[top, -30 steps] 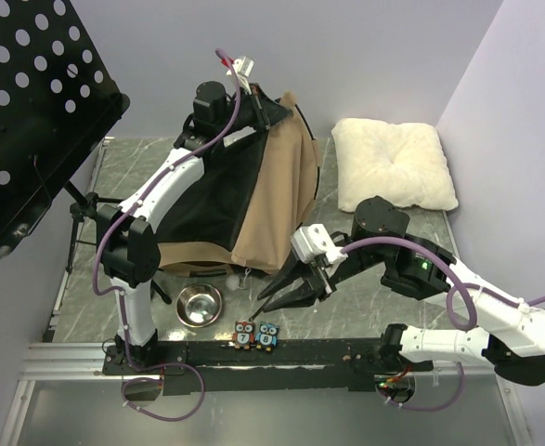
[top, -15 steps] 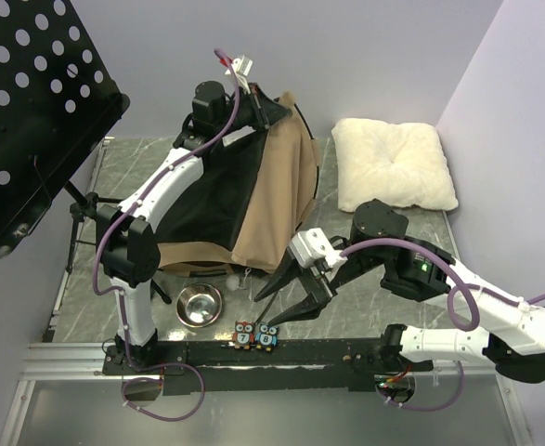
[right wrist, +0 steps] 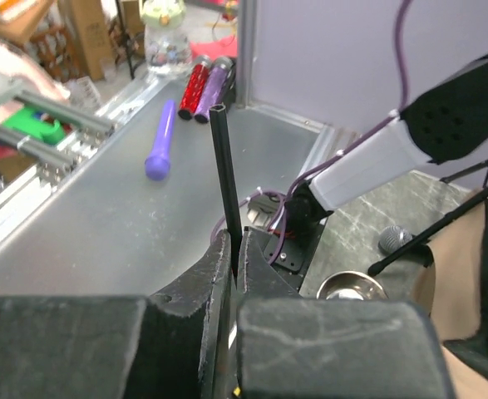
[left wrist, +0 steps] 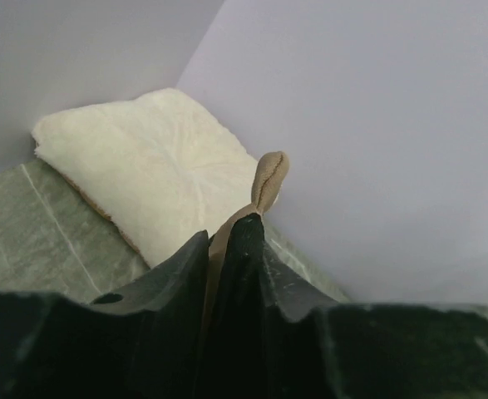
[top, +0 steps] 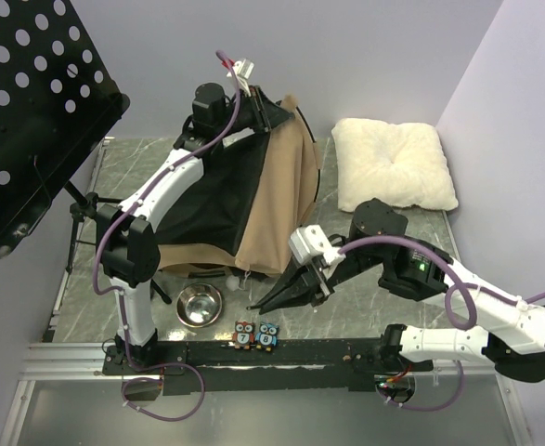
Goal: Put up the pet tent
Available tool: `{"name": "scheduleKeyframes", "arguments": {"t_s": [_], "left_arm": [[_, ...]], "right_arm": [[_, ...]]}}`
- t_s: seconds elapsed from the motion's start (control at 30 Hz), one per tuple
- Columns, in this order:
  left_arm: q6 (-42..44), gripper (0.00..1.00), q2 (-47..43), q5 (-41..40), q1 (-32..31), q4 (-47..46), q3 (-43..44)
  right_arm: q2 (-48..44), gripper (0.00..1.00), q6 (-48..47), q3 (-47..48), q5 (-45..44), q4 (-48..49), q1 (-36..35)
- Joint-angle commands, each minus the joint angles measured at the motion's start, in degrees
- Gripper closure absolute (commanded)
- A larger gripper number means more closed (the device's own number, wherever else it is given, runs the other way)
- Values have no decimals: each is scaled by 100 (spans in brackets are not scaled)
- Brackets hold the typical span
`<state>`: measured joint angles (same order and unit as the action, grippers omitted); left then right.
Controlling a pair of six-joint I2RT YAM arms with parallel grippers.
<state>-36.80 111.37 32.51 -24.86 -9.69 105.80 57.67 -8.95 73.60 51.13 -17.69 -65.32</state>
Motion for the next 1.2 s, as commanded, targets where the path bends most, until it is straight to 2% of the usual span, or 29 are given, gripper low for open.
{"name": "scheduleKeyframes", "arguments": {"t_s": [0.0,0.17,0.23,0.33,0.43,0.5,0.57,0.67,0.7,0.73,0.83,0.87,0.93,1.17], "left_arm": [[-56,57,-212,729,218,-568,-130],[269,34,-686,1766,289,-779,-94],[374,25,-1071,2117,289,-955,-391],[769,19,-1704,2382,280,-930,-980],[1602,13,-2372,2593,289,-448,-1482],[2305,10,-2777,2742,289,88,-1693],[3549,7,-3137,3189,280,955,-1825],[5992,4,-3691,3481,263,3168,-2010],[6992,4,-3849,3455,202,3837,-2037],[8281,4,-3955,3333,105,4609,-2063],[10914,5,-4158,2588,-604,6536,-2142],[11357,6,-4202,2350,-912,6881,-2212],[11703,6,-4246,2102,-1379,7007,-2335],[12047,7,-3764,1960,-2400,6902,-2204]], "right_arm": [[-185,100,1086,-73,247,310,352],[-449,100,1141,-399,362,82,564],[-528,100,1263,-513,406,160,721],[-590,100,1413,-663,485,249,933],[-669,100,1379,-724,485,214,1012],[-696,100,1291,-725,503,100,1065],[-757,100,1142,-698,520,-75,1135],[-827,100,957,-637,634,-409,1258],[-854,100,635,-593,669,-550,1267],[-889,100,483,-567,670,-769,1267],[-986,100,79,-575,722,-1182,1285],[-1021,100,-27,-584,757,-1314,1276],[-1047,100,-290,-567,819,-1604,1294],[-1030,100,-994,-329,889,-2466,1311]]}}
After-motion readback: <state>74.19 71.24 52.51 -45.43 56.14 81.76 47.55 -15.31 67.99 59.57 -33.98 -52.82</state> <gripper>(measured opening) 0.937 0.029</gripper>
